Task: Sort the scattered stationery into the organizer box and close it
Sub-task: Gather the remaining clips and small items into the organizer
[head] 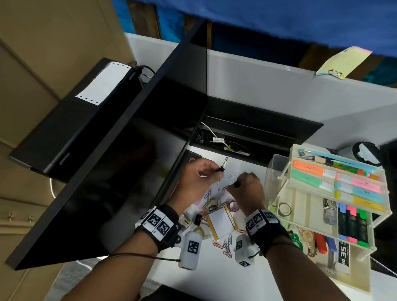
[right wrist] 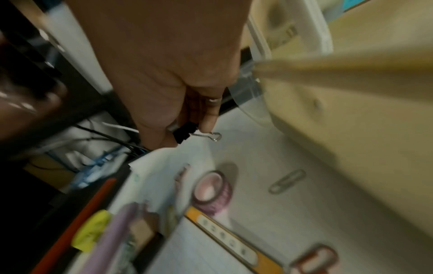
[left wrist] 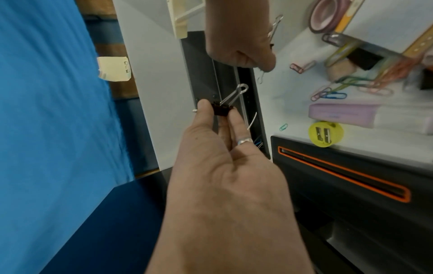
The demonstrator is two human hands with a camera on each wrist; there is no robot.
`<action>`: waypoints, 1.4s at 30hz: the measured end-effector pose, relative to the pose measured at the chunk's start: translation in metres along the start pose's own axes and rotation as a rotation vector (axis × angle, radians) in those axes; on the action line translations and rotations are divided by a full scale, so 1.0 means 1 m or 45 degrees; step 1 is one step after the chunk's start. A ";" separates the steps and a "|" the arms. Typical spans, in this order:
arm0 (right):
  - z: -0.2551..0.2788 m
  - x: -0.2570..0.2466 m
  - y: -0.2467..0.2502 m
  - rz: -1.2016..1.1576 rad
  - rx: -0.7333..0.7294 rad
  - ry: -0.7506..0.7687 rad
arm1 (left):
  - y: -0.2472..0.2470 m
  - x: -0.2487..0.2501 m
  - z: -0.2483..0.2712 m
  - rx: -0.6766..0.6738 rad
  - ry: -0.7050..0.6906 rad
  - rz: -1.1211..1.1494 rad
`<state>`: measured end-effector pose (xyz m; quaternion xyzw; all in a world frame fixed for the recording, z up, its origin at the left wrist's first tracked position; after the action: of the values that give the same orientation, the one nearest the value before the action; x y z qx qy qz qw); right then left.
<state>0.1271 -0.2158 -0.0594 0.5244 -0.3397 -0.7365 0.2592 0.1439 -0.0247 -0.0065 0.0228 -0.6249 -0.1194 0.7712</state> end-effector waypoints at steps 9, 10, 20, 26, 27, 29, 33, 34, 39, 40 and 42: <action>0.123 0.005 0.108 -0.291 0.258 0.298 | -0.046 0.028 0.033 -0.234 0.060 0.111; 0.138 0.024 0.121 -0.291 0.282 0.262 | -0.061 0.031 0.041 -0.317 0.049 0.084; 0.188 0.186 0.160 -0.208 -0.047 -0.004 | -0.239 0.016 0.129 -0.909 -0.251 -0.347; 0.167 0.194 0.146 -0.120 -0.308 -0.078 | -0.270 0.007 0.133 -0.793 -0.417 -0.726; 0.164 0.195 0.145 -0.112 -0.335 -0.103 | -0.270 0.009 0.132 -0.805 -0.441 -0.760; 0.161 0.193 0.147 -0.108 -0.372 -0.129 | -0.269 0.014 0.132 -0.850 -0.486 -0.839; 0.157 0.192 0.151 -0.167 -0.412 -0.132 | -0.267 0.014 0.131 -0.894 -0.562 -1.097; 0.156 0.193 0.152 -0.213 -0.404 -0.153 | -0.267 0.015 0.130 -0.889 -0.582 -1.170; 0.152 0.193 0.155 -0.298 -0.411 -0.201 | -0.262 0.025 0.135 -0.900 -0.668 -1.345; 0.151 0.192 0.154 -0.297 -0.410 -0.205 | -0.260 0.027 0.135 -0.912 -0.654 -1.323; 0.148 0.189 0.153 -0.246 -0.429 -0.201 | -0.250 0.029 0.132 -0.960 -0.615 -1.249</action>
<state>-0.0693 -0.4185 -0.0218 0.4444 -0.1791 -0.8431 0.2442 -0.0174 -0.2589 0.0041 0.0058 -0.6127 -0.6690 0.4208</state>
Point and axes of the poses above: each hand's wrist, its own z-axis away from the middle knuckle, its own y-axis out of the back of the hand, x = y × z, the point moved 4 cm from there along -z, towards the middle knuckle, and after that the axes turned 7 degrees about -z, right-handed, at the moved point
